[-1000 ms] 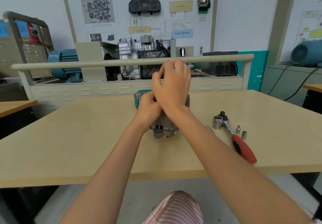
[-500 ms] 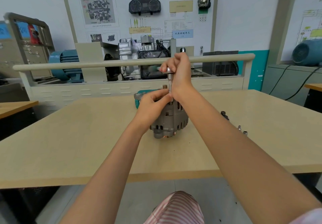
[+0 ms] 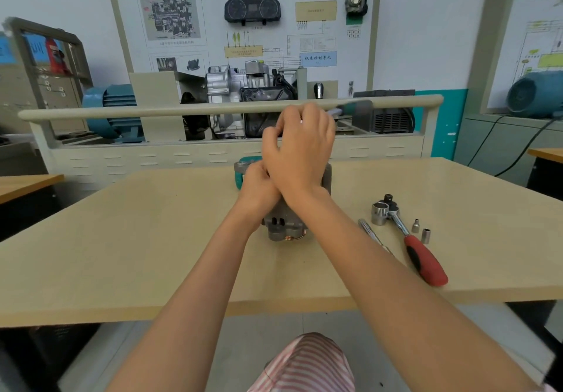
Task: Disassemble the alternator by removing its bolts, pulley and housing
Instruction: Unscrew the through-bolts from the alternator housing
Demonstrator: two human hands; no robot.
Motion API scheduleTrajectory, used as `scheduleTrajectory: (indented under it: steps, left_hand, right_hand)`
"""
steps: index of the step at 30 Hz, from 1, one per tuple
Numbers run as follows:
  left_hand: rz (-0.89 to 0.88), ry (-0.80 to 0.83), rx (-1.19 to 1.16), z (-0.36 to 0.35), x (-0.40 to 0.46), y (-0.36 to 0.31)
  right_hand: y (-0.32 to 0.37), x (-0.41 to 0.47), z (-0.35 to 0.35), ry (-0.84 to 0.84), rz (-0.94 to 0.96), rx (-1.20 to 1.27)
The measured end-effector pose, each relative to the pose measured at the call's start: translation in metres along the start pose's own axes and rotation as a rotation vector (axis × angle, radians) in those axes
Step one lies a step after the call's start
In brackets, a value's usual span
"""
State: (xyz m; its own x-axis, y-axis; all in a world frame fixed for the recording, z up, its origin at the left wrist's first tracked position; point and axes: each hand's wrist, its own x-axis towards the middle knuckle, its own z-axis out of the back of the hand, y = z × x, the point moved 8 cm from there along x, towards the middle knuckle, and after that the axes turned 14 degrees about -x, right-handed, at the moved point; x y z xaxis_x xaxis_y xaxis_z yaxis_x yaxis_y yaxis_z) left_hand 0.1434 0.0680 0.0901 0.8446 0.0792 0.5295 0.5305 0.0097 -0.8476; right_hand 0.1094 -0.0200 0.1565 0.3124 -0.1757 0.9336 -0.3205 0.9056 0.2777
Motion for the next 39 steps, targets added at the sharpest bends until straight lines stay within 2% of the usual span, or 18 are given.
scheduleTrajectory:
  steps: [2,5,8,13,16,19,21,24,26,29,32,35,39]
  left_hand:
    - [-0.008,0.012,-0.001,-0.003,0.000,-0.002]
    - [-0.027,0.036,-0.001,-0.007,-0.002,-0.005]
    - [-0.056,0.060,-0.001,-0.009,-0.003,-0.007]
    - [-0.055,0.103,-0.002,-0.011,-0.002,-0.006]
    - [-0.049,0.078,-0.023,-0.010,-0.002,-0.005]
    - [-0.052,0.070,-0.021,-0.010,-0.005,-0.008]
    - [-0.036,0.049,-0.008,-0.008,-0.005,-0.007]
    - [0.016,-0.025,0.025,-0.001,-0.003,-0.001]
    - [0.032,-0.044,0.042,-0.001,-0.001,0.000]
    - [0.018,-0.044,0.050,-0.002,-0.001,-0.001]
    - [0.001,-0.037,0.049,-0.003,-0.001,-0.004]
    - [-0.022,-0.015,0.034,-0.005,-0.002,-0.005]
    - [-0.047,0.076,0.005,-0.013,-0.003,-0.009]
  right_hand:
    - [-0.006,0.002,0.000,0.021,-0.050,-0.047]
    - [-0.008,0.008,0.000,0.062,-0.076,0.078]
    - [-0.010,0.018,-0.005,0.142,-0.176,0.421]
    - [-0.016,0.021,-0.030,0.361,-0.554,1.128]
    - [-0.012,0.020,-0.036,0.394,-0.639,1.332]
    - [-0.014,0.017,-0.029,0.342,-0.523,1.100]
    - [-0.010,0.016,-0.015,0.258,-0.321,0.842]
    - [0.006,0.009,-0.001,0.126,0.044,0.136]
    - [0.007,0.004,-0.004,0.127,0.094,-0.233]
    - [0.005,0.005,-0.004,0.158,0.070,-0.308]
    - [0.006,0.009,-0.002,0.153,0.045,-0.105]
    - [0.002,0.016,-0.003,0.188,-0.053,0.340]
    - [-0.013,0.024,-0.027,0.416,-0.391,0.965]
